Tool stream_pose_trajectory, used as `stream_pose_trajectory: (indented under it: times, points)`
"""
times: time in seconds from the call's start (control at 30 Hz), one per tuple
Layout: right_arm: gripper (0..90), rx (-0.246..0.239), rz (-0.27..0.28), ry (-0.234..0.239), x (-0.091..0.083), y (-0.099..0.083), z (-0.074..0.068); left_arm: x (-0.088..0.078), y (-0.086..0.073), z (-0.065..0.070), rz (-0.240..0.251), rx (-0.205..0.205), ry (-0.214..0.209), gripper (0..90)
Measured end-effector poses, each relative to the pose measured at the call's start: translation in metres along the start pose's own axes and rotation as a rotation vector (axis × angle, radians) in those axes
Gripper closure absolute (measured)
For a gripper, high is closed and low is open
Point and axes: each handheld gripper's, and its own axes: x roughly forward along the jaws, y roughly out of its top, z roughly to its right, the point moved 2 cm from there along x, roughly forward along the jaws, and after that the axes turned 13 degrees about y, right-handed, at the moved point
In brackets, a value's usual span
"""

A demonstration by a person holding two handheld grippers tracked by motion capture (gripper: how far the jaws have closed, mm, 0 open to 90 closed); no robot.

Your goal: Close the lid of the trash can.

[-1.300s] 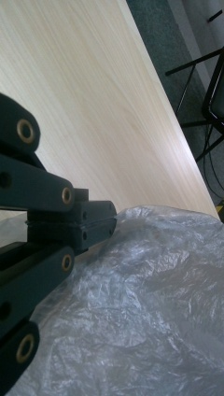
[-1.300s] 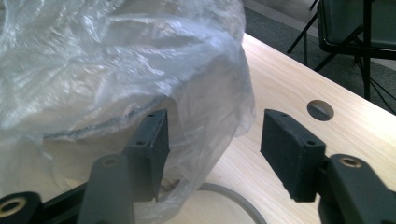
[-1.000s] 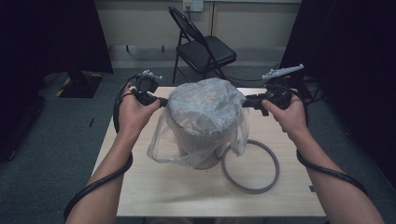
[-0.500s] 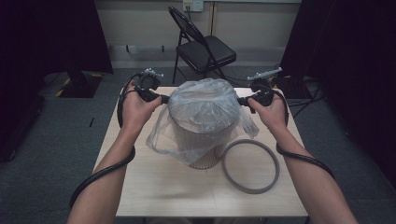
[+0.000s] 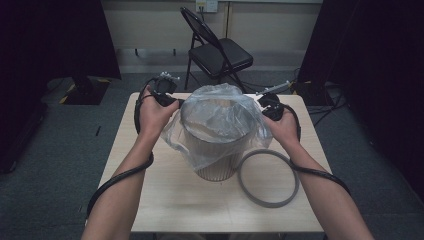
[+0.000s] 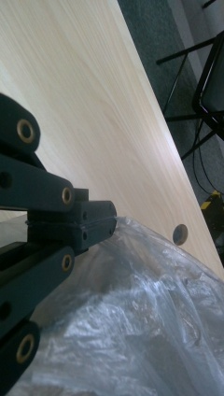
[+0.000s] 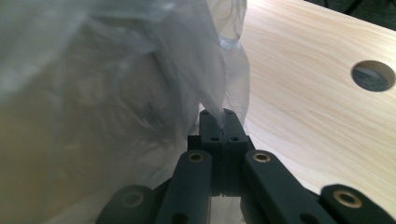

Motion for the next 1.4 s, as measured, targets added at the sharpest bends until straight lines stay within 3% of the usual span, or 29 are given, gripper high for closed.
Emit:
stream_pose_trajectory:
  times: [0.17,0.33,0.4,0.57,0.6,0.7,0.93,1.0,1.17,1.3,1.4]
  points:
    - [90.0,0.028,0.009,0.01,0.001,-0.006,0.006,-0.001,0.001,0.0,0.015,-0.007,0.016,90.0]
    - [90.0,0.019,0.014,0.007,-0.009,-0.006,0.003,-0.005,0.0,-0.003,0.014,-0.005,0.025,90.0]
    - [90.0,0.015,0.021,0.011,-0.013,-0.006,0.001,-0.01,0.001,-0.004,0.047,0.002,0.039,82.8]
    - [90.0,-0.002,0.028,-0.002,-0.023,-0.002,-0.007,-0.022,0.001,-0.007,0.09,0.062,0.112,50.7]
    - [90.0,-0.006,0.028,-0.006,-0.025,-0.001,-0.009,-0.025,0.001,-0.008,0.097,0.08,0.129,46.4]
    - [90.0,-0.018,0.02,-0.019,-0.03,0.0,-0.014,-0.036,-0.001,-0.009,0.101,0.075,0.137,39.7]
    - [90.0,-0.041,0.008,-0.055,-0.039,0.001,-0.021,-0.065,0.001,-0.009,0.076,0.054,0.096,32.9]
    - [90.0,-0.047,-0.002,-0.066,-0.041,0.001,-0.024,-0.072,0.001,-0.008,0.053,0.049,0.057,32.4]
    - [90.0,-0.053,-0.007,-0.069,-0.046,0.002,-0.028,-0.086,-0.006,-0.005,-0.021,0.094,0.022,31.1]
    - [90.0,-0.049,-0.015,-0.069,-0.045,0.001,-0.029,-0.082,-0.019,0.001,-0.106,0.13,-0.015,31.1]
    - [90.0,-0.051,-0.017,-0.065,-0.043,0.0,-0.028,-0.072,-0.028,0.007,-0.147,0.158,-0.059,36.6]
